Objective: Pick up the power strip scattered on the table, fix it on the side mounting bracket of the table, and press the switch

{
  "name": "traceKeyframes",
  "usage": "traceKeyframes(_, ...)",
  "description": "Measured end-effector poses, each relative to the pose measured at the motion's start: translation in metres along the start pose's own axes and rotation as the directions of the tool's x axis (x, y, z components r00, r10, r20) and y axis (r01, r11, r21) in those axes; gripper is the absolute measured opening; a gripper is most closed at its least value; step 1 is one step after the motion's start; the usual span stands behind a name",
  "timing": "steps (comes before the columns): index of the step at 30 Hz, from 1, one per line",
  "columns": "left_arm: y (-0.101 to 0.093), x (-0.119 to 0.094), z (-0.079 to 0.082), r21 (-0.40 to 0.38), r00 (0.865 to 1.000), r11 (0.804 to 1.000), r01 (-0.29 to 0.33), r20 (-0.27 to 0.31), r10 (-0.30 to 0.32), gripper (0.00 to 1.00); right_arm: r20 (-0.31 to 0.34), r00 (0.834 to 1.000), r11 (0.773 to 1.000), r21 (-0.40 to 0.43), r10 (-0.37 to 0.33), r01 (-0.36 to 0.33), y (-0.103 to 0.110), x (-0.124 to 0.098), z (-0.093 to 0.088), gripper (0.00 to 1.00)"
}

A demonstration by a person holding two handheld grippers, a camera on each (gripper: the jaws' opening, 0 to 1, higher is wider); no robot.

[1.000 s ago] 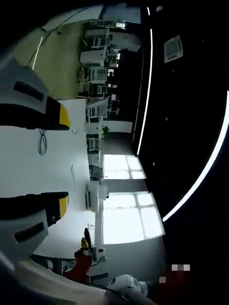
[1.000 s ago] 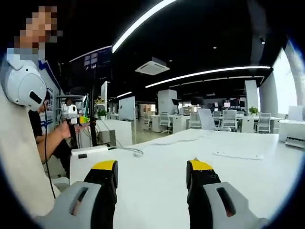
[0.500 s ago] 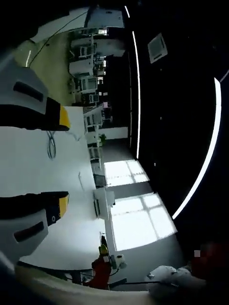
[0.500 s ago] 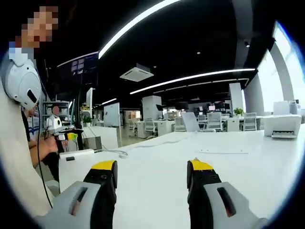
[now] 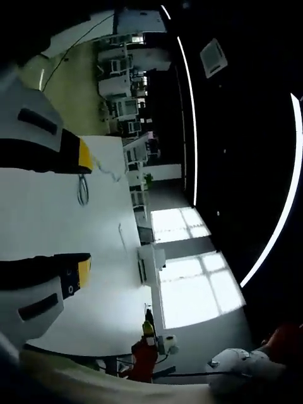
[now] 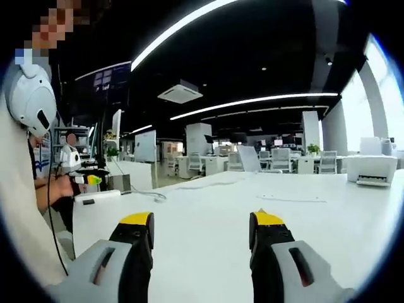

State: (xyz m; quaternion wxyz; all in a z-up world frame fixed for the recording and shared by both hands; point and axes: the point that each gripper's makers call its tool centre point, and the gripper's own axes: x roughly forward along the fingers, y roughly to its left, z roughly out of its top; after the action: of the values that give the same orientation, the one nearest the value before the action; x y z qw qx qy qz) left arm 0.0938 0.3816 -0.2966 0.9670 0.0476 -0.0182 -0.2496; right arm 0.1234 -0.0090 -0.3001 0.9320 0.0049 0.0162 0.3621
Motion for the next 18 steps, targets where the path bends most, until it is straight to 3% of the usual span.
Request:
traceKeyframes(11, 0.012, -0.002, -0.003, 0.011, 0.999, 1.0, -0.019, -0.043, 0.019, 0.53, -0.018, 1.0, 1.0, -0.003, 0.001, -0.001, -0.004, 0.001, -0.008, 0.57)
traceKeyframes(18, 0.025, -0.017, -0.012, 0.038, 0.99, 0.999, -0.023, -0.141, 0.028, 0.55, -0.015, 1.0, 1.0, 0.015, -0.002, 0.002, -0.01, 0.002, -0.011, 0.57)
